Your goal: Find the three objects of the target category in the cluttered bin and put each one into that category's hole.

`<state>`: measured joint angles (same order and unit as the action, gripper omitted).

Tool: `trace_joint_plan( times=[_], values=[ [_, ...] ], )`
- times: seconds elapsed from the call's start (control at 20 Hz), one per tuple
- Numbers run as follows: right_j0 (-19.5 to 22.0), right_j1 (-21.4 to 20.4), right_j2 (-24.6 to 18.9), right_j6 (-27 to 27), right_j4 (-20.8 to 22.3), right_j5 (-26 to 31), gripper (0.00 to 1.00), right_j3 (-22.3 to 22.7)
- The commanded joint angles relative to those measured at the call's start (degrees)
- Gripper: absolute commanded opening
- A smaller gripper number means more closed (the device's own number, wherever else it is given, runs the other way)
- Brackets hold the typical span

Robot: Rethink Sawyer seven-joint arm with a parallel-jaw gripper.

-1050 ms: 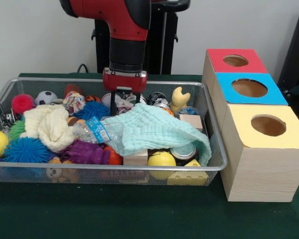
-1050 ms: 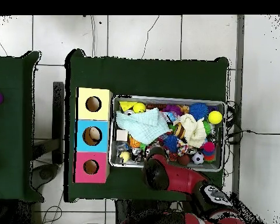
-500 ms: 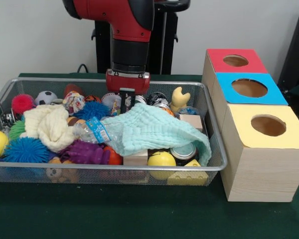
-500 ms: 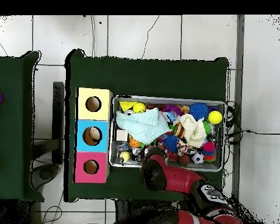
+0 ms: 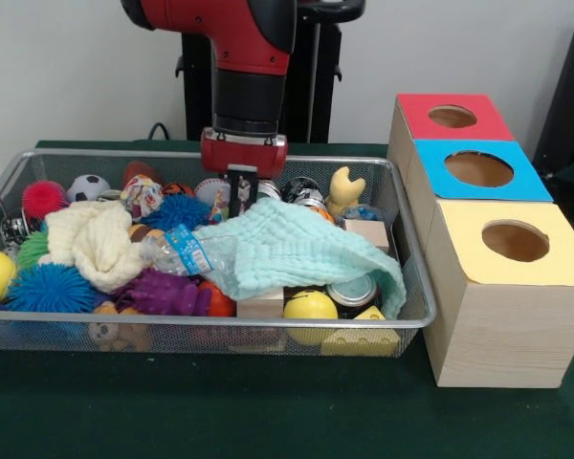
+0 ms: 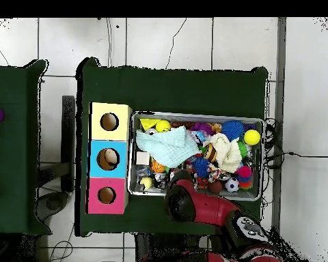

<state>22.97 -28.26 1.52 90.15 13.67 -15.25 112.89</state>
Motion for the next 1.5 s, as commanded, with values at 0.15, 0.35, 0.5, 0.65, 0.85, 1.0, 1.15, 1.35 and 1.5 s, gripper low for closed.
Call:
trace_joint_plan(
  times=[0.15, 0.35, 0.5, 0.65, 0.85, 1.0, 1.15, 1.35, 1.5],
  values=[
    [-4.1, -11.7, -2.0, 10.8, -10.1, 20.6, 0.00, -2.0],
    [-5.5, -13.4, -1.5, 11.7, -11.8, 23.3, 0.00, -1.9],
    [-6.2, -13.6, -1.4, 12.3, -12.8, 23.9, 0.00, -1.9],
    [-7.5, -14.3, -1.0, 12.8, -14.3, 26.0, 0.00, -2.1],
    [-10.1, -16.0, 0.8, 13.4, -16.4, 29.1, 0.00, -2.0],
    [-10.9, -16.1, 1.2, 13.5, -17.6, 28.7, 0.00, -1.4],
    [-12.3, -17.3, 2.4, 13.6, -19.1, 30.4, 0.00, -1.0],
    [-13.7, -19.0, 3.8, 13.4, -20.2, 32.6, 0.00, -0.7],
    [-14.1, -19.9, 4.1, 13.4, -20.9, 33.0, 0.00, 0.0]
  ],
)
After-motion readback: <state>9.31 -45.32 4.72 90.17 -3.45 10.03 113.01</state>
